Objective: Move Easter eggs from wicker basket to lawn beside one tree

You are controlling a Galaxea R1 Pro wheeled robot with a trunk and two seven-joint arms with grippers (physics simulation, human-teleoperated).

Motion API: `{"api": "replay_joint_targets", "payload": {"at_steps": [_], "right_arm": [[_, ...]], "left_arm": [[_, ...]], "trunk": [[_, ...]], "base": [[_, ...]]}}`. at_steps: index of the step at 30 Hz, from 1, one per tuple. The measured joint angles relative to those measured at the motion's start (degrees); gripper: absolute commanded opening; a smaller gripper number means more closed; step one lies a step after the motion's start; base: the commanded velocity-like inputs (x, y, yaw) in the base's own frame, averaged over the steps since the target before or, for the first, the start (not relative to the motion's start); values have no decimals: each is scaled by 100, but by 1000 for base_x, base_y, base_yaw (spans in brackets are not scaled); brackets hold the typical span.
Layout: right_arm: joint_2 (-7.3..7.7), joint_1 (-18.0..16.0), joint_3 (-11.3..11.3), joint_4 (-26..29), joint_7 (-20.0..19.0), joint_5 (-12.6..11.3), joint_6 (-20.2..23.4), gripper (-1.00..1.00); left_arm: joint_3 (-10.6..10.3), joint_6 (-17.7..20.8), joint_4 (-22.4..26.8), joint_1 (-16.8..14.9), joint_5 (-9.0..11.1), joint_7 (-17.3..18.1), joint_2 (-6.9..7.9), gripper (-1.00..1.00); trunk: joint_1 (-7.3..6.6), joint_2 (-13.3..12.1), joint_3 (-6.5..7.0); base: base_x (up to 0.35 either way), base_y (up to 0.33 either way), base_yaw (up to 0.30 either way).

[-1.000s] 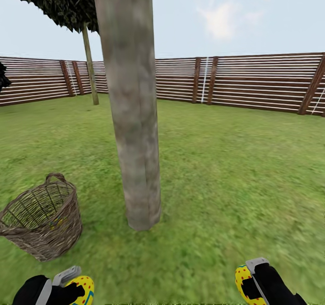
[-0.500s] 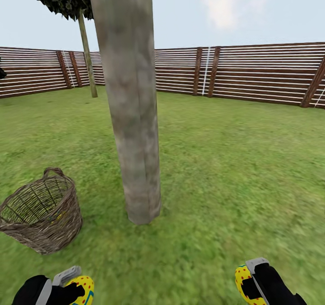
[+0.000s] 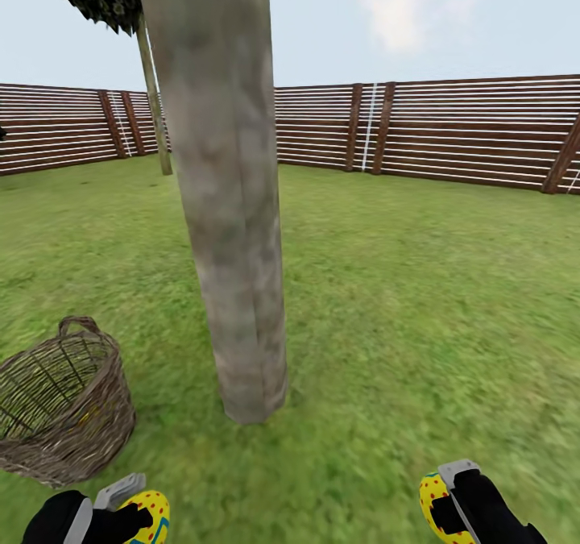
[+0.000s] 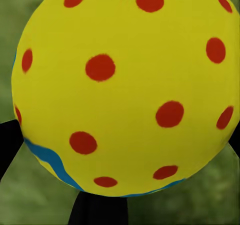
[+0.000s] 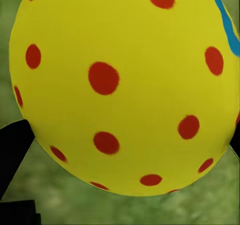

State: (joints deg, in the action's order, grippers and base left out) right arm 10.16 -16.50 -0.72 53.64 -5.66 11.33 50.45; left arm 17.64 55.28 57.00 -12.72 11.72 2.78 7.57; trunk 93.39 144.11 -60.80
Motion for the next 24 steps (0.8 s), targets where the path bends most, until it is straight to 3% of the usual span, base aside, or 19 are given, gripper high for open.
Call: {"api": "replay_joint_targets", "payload": {"at_steps": [5, 24], "right_arm": [[-1, 0, 0, -1, 0, 8, 1, -100], [-1, 0, 3, 0, 0, 1, 7, -100]], "left_arm": [[0, 0, 4, 0, 0, 0, 0, -100], [0, 0, 0, 0, -2, -6, 0, -100]], "trunk": [[3, 0, 0], [52, 25, -421]], "base": [[18, 0, 0], [0, 0, 0]]}}
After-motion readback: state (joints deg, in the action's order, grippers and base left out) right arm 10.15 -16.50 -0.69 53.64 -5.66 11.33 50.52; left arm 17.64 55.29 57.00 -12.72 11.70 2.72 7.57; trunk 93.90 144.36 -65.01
